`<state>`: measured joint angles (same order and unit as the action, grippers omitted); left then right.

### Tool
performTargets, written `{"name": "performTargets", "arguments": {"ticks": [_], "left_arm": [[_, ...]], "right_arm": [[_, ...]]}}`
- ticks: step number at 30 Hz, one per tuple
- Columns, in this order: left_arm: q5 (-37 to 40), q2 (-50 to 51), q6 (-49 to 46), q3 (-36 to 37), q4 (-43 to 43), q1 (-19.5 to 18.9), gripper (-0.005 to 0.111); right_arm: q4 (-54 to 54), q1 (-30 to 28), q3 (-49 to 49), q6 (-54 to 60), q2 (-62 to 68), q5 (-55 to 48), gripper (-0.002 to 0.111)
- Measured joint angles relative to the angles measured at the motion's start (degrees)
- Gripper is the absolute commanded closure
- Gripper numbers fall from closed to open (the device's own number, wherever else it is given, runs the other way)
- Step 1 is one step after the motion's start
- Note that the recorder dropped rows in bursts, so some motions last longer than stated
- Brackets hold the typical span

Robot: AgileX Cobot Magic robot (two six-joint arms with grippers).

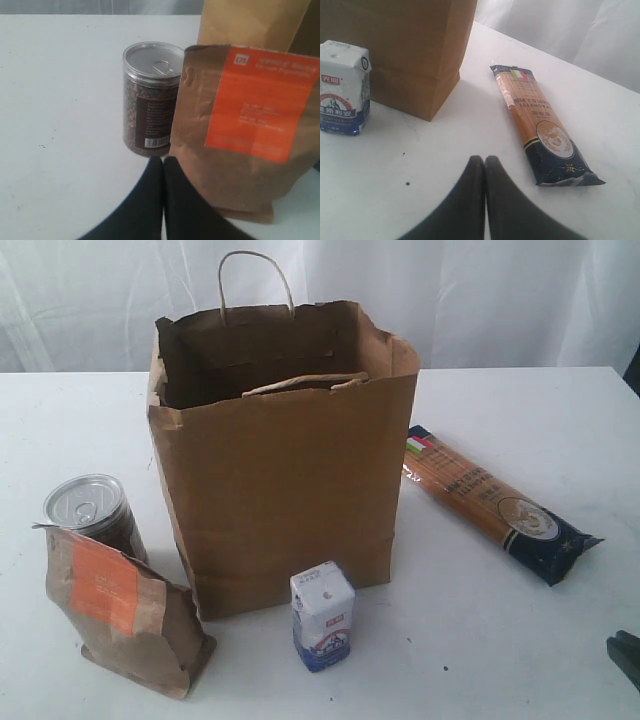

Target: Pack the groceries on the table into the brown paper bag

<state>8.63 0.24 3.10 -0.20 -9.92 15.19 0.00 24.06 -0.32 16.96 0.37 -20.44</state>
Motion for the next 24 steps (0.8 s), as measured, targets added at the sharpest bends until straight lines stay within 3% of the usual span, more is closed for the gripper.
{"name": "performTargets", "arguments": {"ticks": [5, 10, 14, 19, 24], "left_arm": [[-2.09, 0.0, 2.67, 0.0, -2.79, 0.0, 0.107], [-4.79, 0.0, 13.01, 0.0, -8.06, 0.0, 0.107], [-4.76, 0.0, 15.75, -0.8, -10.11, 0.0, 0.107], [-2.96, -0.05, 12.84, -9.86, -10.58, 0.0, 0.107], [6.75, 5.01, 10.54, -21.45, -10.33, 0.0, 0.107]], "right_arm": [[0.0, 0.0, 0.0, -0.11, 0.0, 0.0, 0.108], [0.0, 0.0, 0.0, -0.11, 0.0, 0.0, 0.108], [0.0, 0.0, 0.0, -0.11, 0.0, 0.0, 0.108], [0.0, 0.0, 0.0, -0.11, 0.0, 0.0, 0.108], [0.0, 0.0, 0.0, -0.11, 0.0, 0.0, 0.108]]}}
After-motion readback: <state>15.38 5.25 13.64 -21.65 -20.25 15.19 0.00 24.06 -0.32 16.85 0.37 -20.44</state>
